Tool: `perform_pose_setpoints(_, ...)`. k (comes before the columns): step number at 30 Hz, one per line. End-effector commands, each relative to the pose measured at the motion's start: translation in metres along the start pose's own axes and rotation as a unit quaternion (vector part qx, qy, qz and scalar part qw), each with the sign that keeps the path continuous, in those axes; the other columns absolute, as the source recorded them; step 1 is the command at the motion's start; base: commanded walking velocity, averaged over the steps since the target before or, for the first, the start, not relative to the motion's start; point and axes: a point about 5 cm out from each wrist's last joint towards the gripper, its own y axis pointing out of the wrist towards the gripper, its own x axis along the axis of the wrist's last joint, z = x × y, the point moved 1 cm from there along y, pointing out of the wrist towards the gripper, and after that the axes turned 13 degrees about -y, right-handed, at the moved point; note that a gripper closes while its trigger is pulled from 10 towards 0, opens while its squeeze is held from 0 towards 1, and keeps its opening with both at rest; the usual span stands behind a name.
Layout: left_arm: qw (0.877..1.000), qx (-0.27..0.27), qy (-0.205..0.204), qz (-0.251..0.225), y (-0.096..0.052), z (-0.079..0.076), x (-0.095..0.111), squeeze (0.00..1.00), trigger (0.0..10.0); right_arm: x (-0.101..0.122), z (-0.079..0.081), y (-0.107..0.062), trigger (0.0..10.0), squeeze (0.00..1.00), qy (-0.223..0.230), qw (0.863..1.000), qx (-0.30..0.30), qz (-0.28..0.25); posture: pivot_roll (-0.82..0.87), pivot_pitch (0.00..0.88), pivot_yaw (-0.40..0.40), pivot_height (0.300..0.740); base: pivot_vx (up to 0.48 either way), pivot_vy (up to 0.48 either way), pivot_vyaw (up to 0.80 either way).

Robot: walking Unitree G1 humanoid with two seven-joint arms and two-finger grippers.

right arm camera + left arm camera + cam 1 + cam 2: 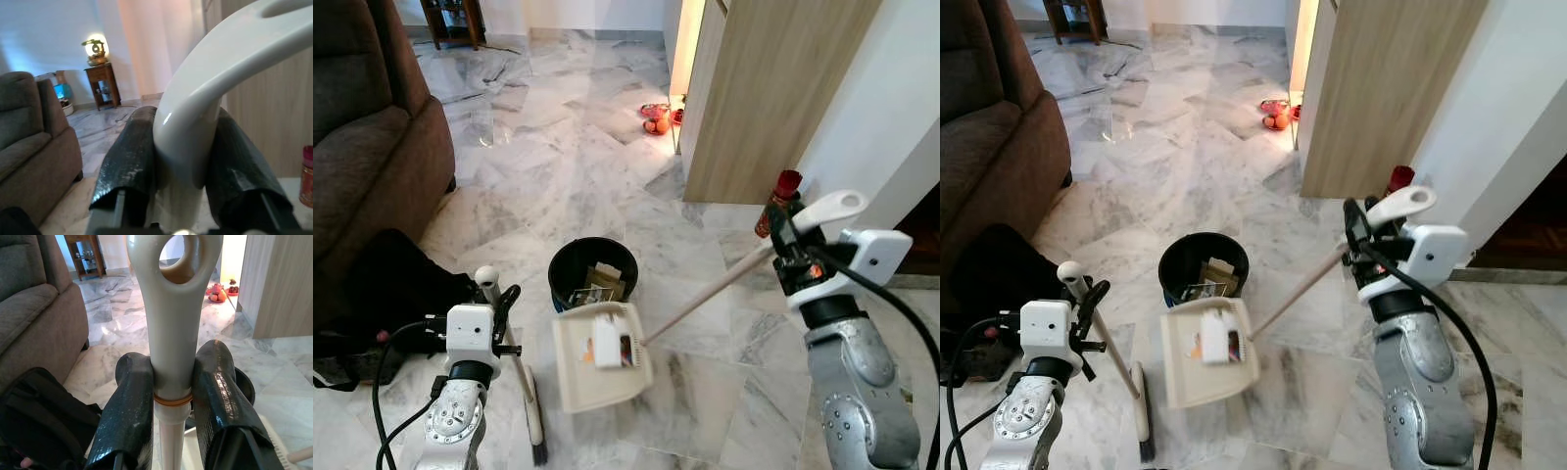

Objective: Sweep floor

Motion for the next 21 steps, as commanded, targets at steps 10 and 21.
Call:
perform_pose_setpoints(10, 1.000, 0.001, 0.008, 0.001, -0.002, 0.002, -0.003, 0.00, 10.0, 0.040, 0.002, 0.010, 10.0, 0.00, 0.005, 0.998, 0.010, -0.060, 0.13, 0.097, -0.015, 0.740, 0.000, 0.000, 0.00)
perform_pose_setpoints(21, 1.000, -0.005, 0.007, -0.011, -0.003, -0.003, 0.000, 0.00, 10.0, 0.048, 0.011, 0.026, 10.0, 0.00, 0.028, 0.996, -0.015, -0.084, 0.13, 0.094, -0.019, 0.740, 0.000, 0.000, 0.00)
